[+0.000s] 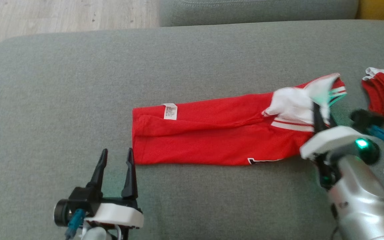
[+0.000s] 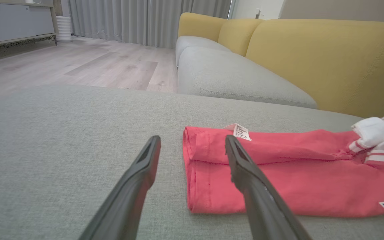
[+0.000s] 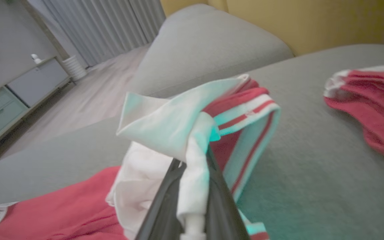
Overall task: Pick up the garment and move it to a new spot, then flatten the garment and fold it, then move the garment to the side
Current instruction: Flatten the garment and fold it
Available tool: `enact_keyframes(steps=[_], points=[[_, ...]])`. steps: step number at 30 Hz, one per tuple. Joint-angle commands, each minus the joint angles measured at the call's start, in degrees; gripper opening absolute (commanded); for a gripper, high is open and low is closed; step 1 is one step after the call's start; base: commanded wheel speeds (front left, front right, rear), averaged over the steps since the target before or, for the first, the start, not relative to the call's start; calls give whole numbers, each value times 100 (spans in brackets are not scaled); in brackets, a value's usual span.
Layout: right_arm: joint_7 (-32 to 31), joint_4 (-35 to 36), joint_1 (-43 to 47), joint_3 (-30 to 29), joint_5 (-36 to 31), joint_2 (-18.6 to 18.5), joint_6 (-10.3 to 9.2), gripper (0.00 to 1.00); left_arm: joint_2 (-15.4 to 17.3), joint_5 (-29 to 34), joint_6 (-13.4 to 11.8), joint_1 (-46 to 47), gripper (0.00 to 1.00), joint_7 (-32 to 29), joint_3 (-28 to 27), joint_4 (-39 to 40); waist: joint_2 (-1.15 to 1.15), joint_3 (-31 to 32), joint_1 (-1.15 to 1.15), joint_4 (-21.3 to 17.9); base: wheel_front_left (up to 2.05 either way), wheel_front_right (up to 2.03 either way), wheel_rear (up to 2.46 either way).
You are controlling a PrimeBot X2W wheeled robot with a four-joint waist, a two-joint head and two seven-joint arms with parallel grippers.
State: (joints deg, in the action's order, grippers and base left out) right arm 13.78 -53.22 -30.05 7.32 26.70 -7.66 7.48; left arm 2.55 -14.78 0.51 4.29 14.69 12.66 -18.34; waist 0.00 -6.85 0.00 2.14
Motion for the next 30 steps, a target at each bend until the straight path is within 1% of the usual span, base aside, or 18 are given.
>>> enact_keyframes(steps=[1, 5, 8, 9, 11, 15, 18, 21, 22, 23, 26, 30], points=[[100, 455, -101, 410, 105, 147, 1, 0, 33, -41, -25, 105, 100, 30, -94, 122, 0, -8, 0, 36, 0, 0, 0], [-33, 1081, -50, 1233, 355, 278, 1, 0, 33, -81, -9, 111, 100, 30, 44, 60, 0, -23, 0, 282, 0, 0, 0], [-246, 1423, -23, 1800, 556, 335, 1, 0, 32, -106, -6, 103, 100, 30, 141, 10, 0, -20, 0, 598, 0, 0, 0], [-246, 1423, -23, 1800, 556, 335, 1, 0, 32, -106, -6, 103, 100, 30, 141, 10, 0, -20, 0, 598, 0, 0, 0], [-399, 1540, -30, 2106, 675, 367, 1, 0, 32, -112, 8, 97, 100, 30, 217, -25, 0, -10, 0, 849, 0, 0, 0], [-652, 1507, -136, 2587, 796, 422, 1, 0, 32, -158, 6, 70, 100, 30, 381, -73, 0, -13, 0, 1385, 0, 0, 0], [-695, 1285, -250, 2733, 822, 452, 1, 0, 32, -202, 8, 57, 100, 30, 511, -108, 0, -18, 0, 1790, 0, 0, 0], [-621, 970, -363, 2760, 850, 471, 1, 0, 32, -238, -2, 41, 100, 30, 631, -159, 0, -8, 0, 2079, 0, 0, 0], [-559, 884, -401, 2754, 887, 473, 1, 65, 32, -240, -3, 41, 100, 30, 668, -168, 0, -3, 0, 2149, 0, 0, 0], [-486, 833, -445, 2804, 899, 474, 1, 100, 32, -245, -7, 40, 100, 30, 695, -179, 0, 1, 0, 2194, 0, 0, 0], [-267, 877, -492, 2978, 1133, 476, 1, 100, 32, -257, -44, 40, 100, 30, 699, -196, 0, 33, 0, 2192, 0, 0, 0], [-31, 967, -496, 3073, 1317, 477, 1, 100, 32, -218, -93, 64, 100, 30, 541, -147, 0, 76, 0, 1880, 0, 0, 0]])
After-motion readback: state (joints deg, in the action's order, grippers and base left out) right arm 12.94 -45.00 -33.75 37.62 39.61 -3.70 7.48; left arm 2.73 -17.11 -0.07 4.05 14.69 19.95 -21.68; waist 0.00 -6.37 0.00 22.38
